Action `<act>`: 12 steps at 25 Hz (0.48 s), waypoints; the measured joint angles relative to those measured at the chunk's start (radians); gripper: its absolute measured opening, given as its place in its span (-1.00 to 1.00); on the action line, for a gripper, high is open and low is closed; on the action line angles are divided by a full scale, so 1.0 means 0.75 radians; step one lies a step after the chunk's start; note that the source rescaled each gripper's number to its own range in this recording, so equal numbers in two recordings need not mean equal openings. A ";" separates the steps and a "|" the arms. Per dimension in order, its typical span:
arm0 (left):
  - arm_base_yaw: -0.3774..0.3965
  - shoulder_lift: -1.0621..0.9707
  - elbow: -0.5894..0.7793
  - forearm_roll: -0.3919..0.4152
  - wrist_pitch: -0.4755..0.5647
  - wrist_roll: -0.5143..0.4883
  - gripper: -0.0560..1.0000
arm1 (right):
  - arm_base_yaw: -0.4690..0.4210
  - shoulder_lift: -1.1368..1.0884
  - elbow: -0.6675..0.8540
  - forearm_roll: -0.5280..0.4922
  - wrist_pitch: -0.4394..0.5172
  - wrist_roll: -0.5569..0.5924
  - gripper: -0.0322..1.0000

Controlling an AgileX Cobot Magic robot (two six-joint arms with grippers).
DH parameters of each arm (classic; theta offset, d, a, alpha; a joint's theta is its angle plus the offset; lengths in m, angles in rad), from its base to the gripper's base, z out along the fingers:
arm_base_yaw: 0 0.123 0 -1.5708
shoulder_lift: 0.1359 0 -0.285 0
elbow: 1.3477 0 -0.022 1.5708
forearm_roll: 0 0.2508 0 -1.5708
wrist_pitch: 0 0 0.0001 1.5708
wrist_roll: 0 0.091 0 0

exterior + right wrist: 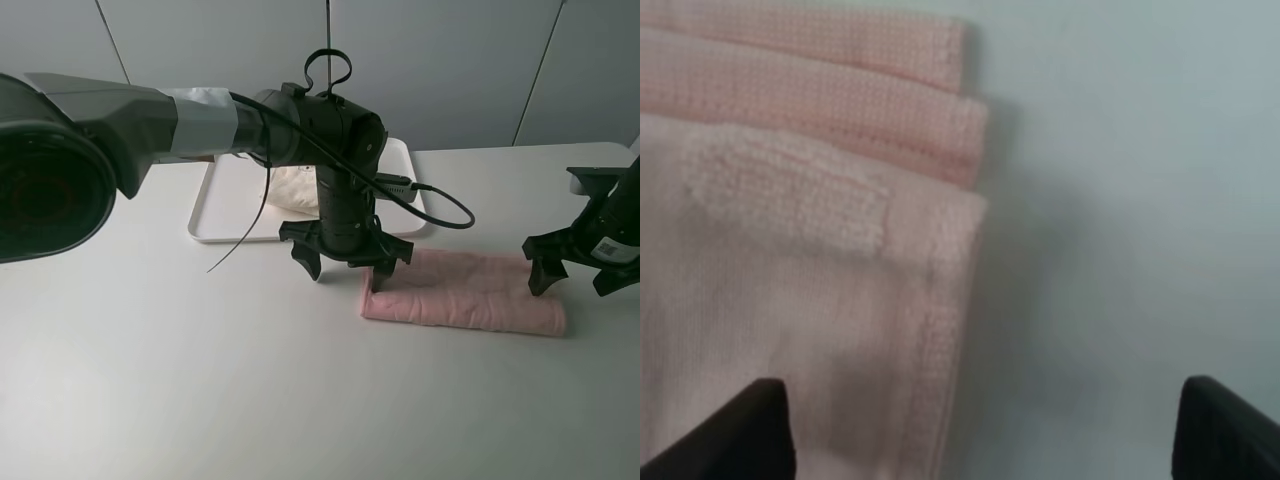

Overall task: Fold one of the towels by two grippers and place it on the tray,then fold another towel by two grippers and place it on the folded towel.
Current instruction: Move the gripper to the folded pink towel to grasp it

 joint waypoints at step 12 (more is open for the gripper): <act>0.000 0.000 0.000 0.000 -0.003 0.005 0.98 | 0.103 0.041 0.000 0.006 -0.047 0.037 0.64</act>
